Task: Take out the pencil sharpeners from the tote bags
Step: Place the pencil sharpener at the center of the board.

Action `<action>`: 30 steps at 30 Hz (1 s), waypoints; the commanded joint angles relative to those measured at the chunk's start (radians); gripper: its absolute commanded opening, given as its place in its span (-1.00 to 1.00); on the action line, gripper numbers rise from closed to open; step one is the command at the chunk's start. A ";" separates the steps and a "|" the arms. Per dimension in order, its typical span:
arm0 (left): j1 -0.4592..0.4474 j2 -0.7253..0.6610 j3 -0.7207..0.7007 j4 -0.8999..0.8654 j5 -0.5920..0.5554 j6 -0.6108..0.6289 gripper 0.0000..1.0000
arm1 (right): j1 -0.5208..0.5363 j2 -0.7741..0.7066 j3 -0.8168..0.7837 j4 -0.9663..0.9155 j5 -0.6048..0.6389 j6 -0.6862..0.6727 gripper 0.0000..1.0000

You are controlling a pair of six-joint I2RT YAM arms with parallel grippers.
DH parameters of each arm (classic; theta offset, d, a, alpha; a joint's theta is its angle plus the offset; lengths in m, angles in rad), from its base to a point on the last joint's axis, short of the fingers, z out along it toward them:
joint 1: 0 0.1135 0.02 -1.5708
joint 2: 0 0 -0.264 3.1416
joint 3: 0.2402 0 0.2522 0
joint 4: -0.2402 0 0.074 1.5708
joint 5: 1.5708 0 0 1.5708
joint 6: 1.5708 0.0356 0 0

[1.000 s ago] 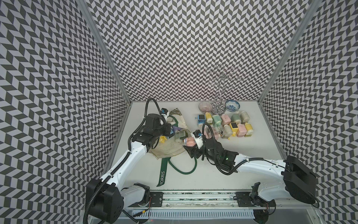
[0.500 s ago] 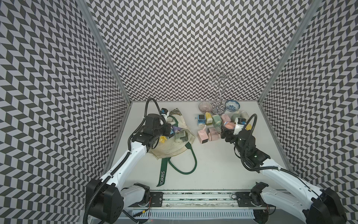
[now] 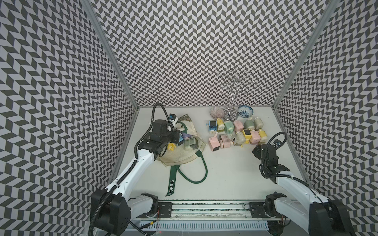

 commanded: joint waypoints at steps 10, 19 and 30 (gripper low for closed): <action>0.015 -0.013 0.011 -0.039 -0.024 -0.002 -1.00 | -0.086 0.177 0.024 0.106 -0.021 0.162 0.48; 0.015 -0.011 0.010 -0.040 -0.028 -0.001 -1.00 | -0.118 0.260 0.068 0.146 -0.081 0.136 0.90; 0.015 -0.010 0.010 -0.043 -0.037 0.000 -1.00 | -0.117 0.094 0.118 -0.007 -0.094 0.054 0.98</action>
